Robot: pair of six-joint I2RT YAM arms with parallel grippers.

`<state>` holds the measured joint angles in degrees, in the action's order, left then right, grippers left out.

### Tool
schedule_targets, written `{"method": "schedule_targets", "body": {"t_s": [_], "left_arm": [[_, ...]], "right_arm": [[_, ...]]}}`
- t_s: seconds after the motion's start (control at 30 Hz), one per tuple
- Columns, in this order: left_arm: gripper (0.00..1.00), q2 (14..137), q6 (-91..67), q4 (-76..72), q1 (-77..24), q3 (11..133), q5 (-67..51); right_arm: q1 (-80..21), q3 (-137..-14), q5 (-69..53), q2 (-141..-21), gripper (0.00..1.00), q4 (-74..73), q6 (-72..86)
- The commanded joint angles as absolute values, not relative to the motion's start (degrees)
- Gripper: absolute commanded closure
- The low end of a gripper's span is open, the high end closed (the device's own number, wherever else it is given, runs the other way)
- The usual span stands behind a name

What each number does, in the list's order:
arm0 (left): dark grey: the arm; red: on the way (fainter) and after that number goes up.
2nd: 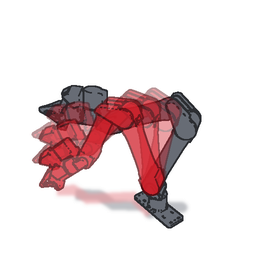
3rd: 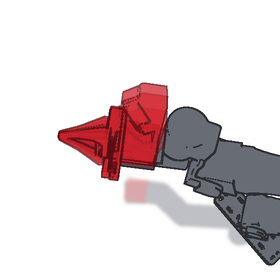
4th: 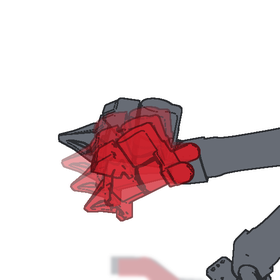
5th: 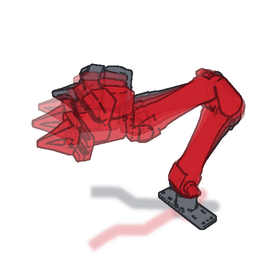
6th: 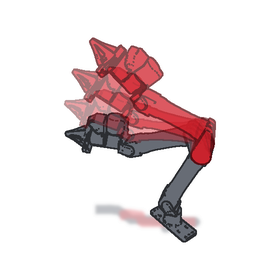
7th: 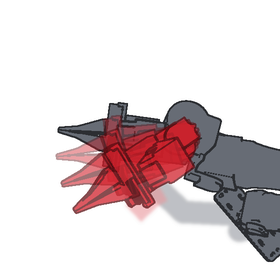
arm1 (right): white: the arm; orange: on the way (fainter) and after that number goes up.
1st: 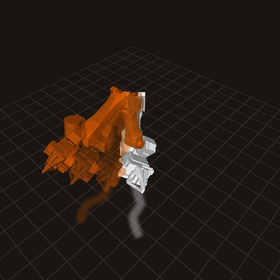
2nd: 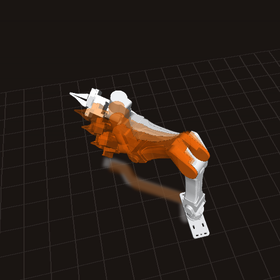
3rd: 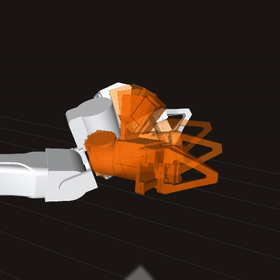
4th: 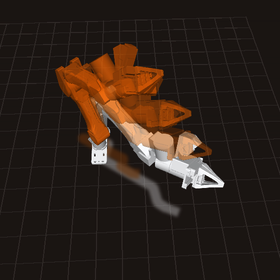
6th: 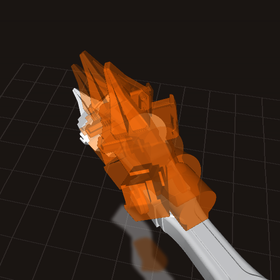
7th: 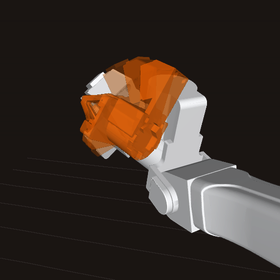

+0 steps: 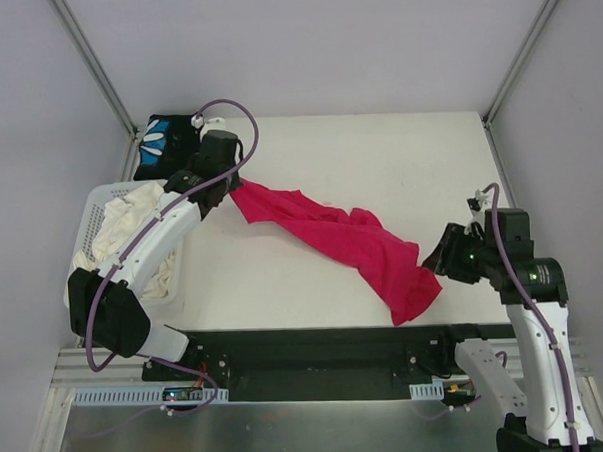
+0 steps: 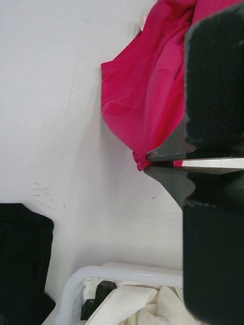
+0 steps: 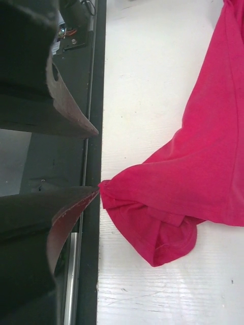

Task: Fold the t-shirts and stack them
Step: Flatten out the tshirt

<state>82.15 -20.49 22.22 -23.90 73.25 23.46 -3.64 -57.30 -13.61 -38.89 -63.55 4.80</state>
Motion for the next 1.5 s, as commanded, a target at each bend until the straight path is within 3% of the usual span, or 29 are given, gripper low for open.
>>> {"method": "schedule_targets", "body": {"t_s": [0.0, 0.3, 0.63, 1.23, 1.47], "left_arm": [[1.0, 80.9, -20.3, 22.1, -23.3, 75.1, 23.7], [1.0, 80.6, -20.0, 22.1, -23.3, 74.9, 23.8], [1.0, 82.0, -19.5, 22.1, -23.2, 75.5, 24.0], [1.0, 82.6, -18.8, 22.1, -23.2, 76.1, 24.3], [1.0, 82.5, -18.6, 22.3, -23.2, 76.3, 24.5]], "right_arm": [[-3.9, -57.7, -12.5, -44.8, 0.55, -54.8, 4.0], [-3.9, -58.8, -9.8, -60.0, 0.57, -38.3, 6.8], [-1.8, -60.7, -7.8, -78.3, 0.6, -32.6, 8.8], [-0.4, -56.9, -5.4, -84.6, 0.6, -28.3, 10.2], [-0.4, -52.6, -3.3, -80.5, 0.6, -28.8, 9.7]]}}
